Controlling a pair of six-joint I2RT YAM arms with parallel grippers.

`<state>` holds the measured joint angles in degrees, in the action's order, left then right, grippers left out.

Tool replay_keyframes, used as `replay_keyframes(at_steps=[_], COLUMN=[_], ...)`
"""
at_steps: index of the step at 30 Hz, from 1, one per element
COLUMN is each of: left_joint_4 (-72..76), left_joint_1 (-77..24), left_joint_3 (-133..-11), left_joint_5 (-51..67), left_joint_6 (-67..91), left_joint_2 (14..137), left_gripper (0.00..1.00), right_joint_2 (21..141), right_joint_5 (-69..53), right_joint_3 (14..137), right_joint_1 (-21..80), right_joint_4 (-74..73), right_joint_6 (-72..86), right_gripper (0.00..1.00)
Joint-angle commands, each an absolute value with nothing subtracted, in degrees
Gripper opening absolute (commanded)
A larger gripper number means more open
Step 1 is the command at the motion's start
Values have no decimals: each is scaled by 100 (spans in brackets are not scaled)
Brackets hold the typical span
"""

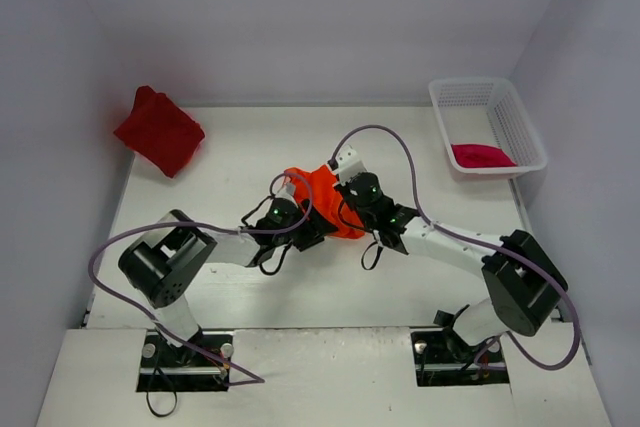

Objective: Fold and stack the t-shirts
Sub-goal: Fold the long partially folded tshirt into a neat square

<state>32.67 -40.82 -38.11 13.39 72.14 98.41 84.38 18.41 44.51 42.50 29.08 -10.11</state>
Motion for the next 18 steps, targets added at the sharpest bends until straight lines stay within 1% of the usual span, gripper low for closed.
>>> replay_keyframes(at_steps=[1, 12, 18], left_joint_4=[3279, 3191, 2699], left_joint_1=[-4113, -4350, -4307], left_joint_3=[-3806, -3568, -3893], left_joint_5=[1134, 818, 721], left_joint_6=[7242, 7286, 7067], left_joint_2=[9449, 9132, 8956], left_gripper=[50, 50, 50], right_joint_2=[8025, 7840, 7919], right_joint_5=[2127, 2232, 2268], right_joint_3=[4526, 4447, 4456], right_joint_1=[4350, 4614, 4623], right_joint_4=[3094, 2979, 2979], right_joint_6=[-914, -800, -791], right_gripper=[0, 0, 0])
